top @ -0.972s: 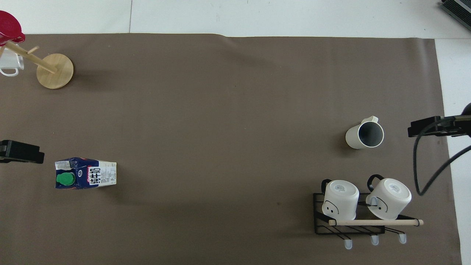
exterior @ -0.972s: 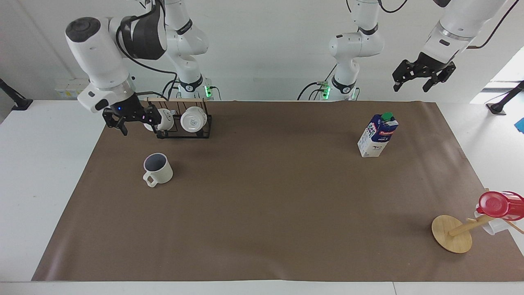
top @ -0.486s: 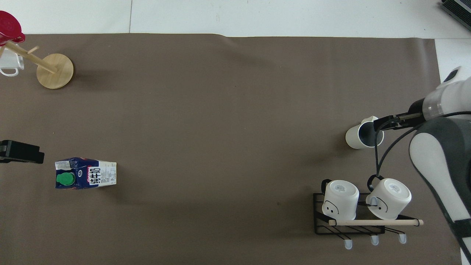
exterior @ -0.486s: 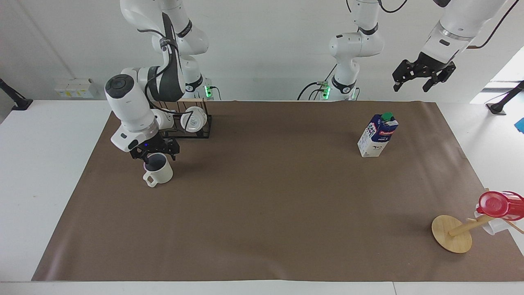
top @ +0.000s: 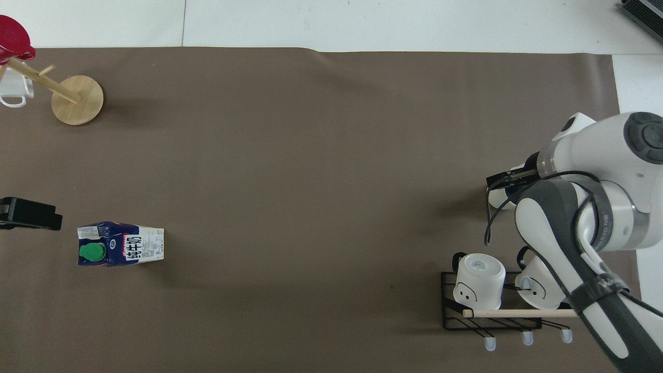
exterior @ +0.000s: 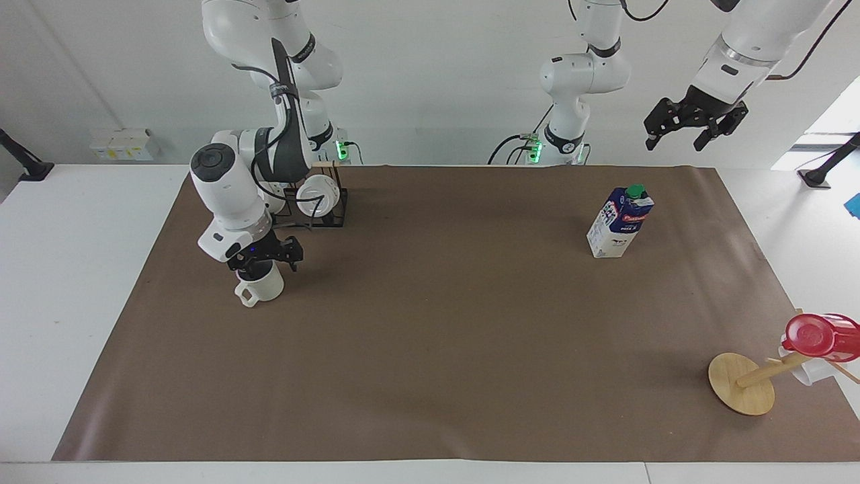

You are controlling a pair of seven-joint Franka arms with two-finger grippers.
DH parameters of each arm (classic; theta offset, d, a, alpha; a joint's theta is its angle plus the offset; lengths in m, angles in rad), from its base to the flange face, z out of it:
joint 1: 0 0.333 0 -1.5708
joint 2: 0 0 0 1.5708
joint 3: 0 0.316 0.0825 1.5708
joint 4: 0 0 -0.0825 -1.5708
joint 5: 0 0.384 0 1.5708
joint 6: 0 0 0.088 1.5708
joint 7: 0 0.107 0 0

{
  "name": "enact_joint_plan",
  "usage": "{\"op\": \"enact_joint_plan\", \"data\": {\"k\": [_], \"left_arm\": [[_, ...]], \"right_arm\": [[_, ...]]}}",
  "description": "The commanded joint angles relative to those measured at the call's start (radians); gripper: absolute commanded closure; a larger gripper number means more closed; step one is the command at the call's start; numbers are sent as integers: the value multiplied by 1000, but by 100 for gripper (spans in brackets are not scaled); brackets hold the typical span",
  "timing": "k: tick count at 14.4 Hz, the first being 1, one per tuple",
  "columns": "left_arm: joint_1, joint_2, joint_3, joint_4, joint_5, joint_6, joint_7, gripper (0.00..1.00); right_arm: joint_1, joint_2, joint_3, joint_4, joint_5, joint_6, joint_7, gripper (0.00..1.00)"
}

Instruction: Place cup and milk on table

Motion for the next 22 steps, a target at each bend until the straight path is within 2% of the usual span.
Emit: {"op": "enact_joint_plan", "data": {"k": [1,2,3,4,6,7,8,9,12,19,22], "left_arm": [[11,-19,-8,-18,13,2,9,0],[13,-19,-7,-18,13,2,9,0],[14,-19,-7,-18,13,2,9,0],[14,-19,-7,-18,13,2,9,0],[13,-19,-7,-18,13,2,10,0],[13,-19,-7,-18,13,2,9,0],[14,-19,-7,-18,13,0,9,0],[14,-19,-7,-18,13,2,10,0],[13,-19,-7,-18,13,2,10,0],[13,-19,-7,-18,13,2,10,0],[13,-19,-7,-18,13,2,9,0]], "right_arm": [[-6,10,1,-50,12,85,-18,0],[-6,15,2,-50,12,94,-15,0],[-4,15,2,-50,12,94,-15,23],[-6,15,2,-48,12,95,-13,41],[-9,17,1,-45,12,95,-13,59],[-9,18,1,-44,12,94,-13,71],[-9,18,2,-42,12,92,-12,94],[-9,20,2,-38,15,91,4,100],[-6,36,1,20,15,68,65,100],[25,50,2,131,14,27,457,100],[82,55,2,149,12,2,574,100]]}}
